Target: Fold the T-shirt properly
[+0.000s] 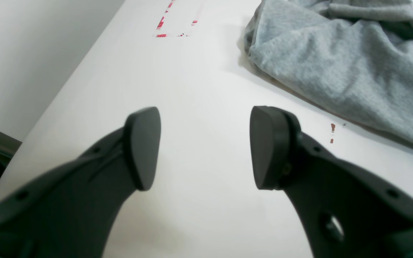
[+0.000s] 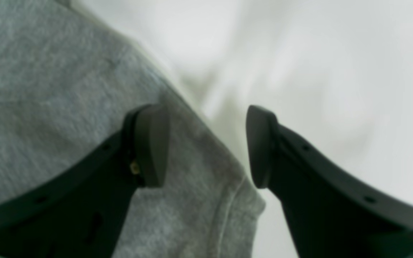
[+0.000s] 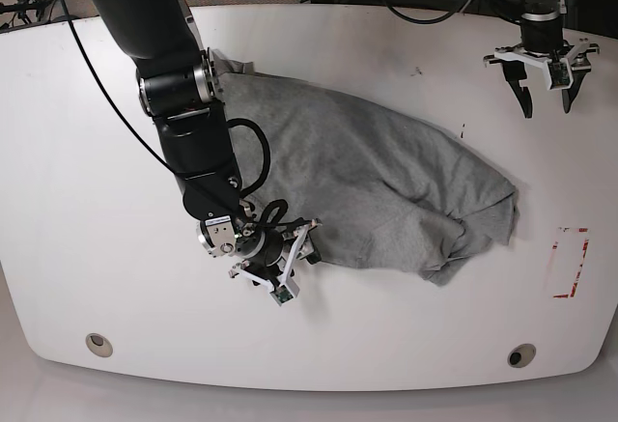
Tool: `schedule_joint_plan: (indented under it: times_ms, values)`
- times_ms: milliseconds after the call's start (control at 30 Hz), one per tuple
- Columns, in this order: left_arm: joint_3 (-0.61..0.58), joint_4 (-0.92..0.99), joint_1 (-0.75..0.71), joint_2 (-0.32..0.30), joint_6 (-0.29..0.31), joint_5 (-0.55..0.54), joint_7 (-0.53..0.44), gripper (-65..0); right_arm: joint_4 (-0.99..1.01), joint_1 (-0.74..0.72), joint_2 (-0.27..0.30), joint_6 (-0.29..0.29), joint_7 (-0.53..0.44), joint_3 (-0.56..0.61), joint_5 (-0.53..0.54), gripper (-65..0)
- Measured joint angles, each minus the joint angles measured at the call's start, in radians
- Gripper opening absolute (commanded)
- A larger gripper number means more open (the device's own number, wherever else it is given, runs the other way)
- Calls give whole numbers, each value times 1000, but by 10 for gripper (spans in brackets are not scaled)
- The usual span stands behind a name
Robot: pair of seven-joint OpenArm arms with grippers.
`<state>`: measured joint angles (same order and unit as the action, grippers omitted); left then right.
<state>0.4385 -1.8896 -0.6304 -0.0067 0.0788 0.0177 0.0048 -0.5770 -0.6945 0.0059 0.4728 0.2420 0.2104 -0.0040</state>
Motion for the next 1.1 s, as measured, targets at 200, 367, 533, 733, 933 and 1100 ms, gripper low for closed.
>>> schedule_joint_plan:
  times_ms: [200,367,533,733,933,1100]
  values:
    - [0,0,19,-2,0,0,3,-281,72,-10,23,0,-21,-1,0,-317]
    - [-1,0,24,-2,0,0,3,-281,92,-21,45,-1,-23,-2,0,-317]
    - [-26,0,33,-2,3,0,3,-281,93,-18,42,-1,-21,0,0,-317]
    - [-30,0,48,-2,0,0,3,-281,93,-1,15,0,-29,0,5,-317]
    - [-30,0,68,-2,0,0,3,-281,87,-4,-34,0,23,0,4,-317]
    - [-22,0,95,-2,0,0,84,-279,87,-3,-53,2,28,0,4,-322]
